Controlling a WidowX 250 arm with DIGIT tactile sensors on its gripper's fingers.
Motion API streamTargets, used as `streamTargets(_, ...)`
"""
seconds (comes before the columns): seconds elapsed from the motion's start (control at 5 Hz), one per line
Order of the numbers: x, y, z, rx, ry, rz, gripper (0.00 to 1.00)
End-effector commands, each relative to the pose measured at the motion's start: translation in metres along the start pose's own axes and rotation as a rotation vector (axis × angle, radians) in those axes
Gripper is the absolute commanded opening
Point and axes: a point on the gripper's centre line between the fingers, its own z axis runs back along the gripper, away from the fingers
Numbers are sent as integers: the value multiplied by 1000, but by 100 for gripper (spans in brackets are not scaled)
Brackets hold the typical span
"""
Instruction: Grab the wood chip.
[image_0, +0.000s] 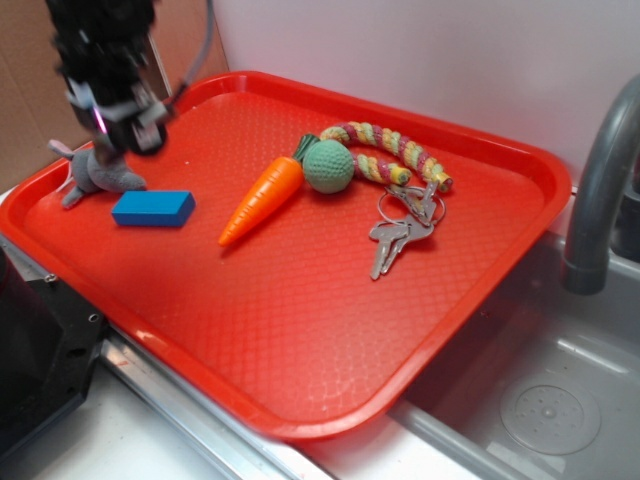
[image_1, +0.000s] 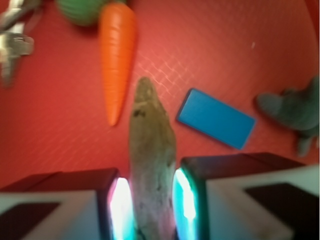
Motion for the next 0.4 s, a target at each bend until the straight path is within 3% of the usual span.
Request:
streamTargets(0.0,14,-9,64,62,-43,-61,0)
streamTargets(0.2,15,-3,58,65,-38,-41,0)
